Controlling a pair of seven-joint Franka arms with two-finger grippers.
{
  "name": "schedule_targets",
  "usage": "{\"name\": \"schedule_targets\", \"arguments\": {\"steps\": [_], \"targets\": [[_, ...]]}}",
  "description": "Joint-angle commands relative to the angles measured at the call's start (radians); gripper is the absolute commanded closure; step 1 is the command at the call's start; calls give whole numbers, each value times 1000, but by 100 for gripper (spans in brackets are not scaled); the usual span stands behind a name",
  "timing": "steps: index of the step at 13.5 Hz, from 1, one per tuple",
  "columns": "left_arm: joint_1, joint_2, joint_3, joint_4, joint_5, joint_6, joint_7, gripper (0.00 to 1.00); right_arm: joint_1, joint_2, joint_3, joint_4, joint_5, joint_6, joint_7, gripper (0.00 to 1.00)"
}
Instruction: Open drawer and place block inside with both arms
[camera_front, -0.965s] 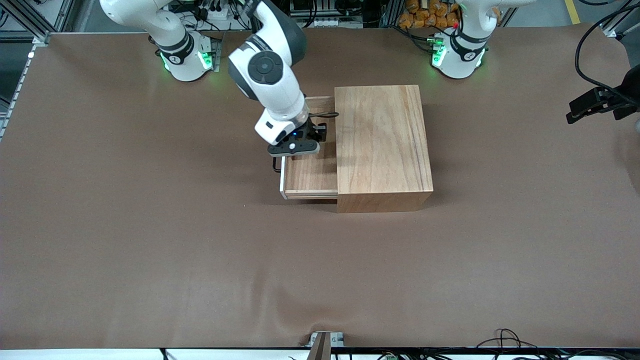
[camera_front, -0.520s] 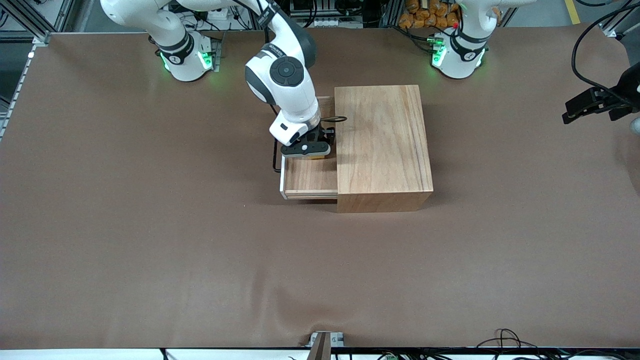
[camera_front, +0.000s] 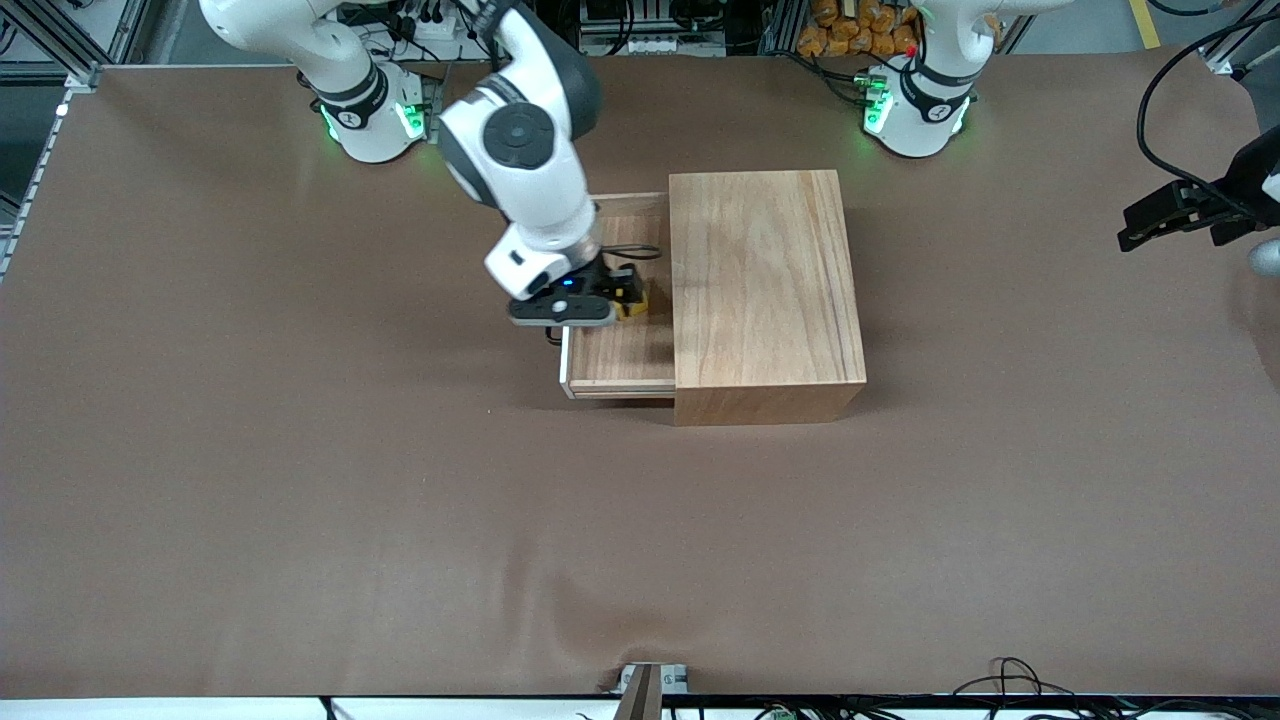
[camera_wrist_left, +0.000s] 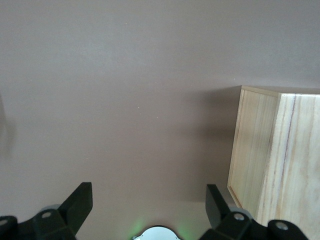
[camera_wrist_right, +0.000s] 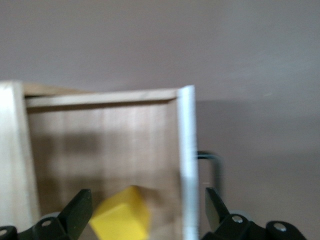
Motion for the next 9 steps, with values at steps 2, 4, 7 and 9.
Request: {"name": "schedule_targets", "arguments": {"steps": [2,4,7,9], "targets": [[3,-7,1,-5,-11,1,43,0,-170,-126,13,-26,2,-174,-250,0],[6,-7,3,-3,-9,1,43,0,-276,-175,12,-26,4,-246,-410,0],[3,-7,1,2,-11,1,43,0,-445,-225,10,-24,4,-313,-617,0],[3,-6,3,6,-12,1,41,0,-531,-261,10,-24,4,-351,-703,0]]}}
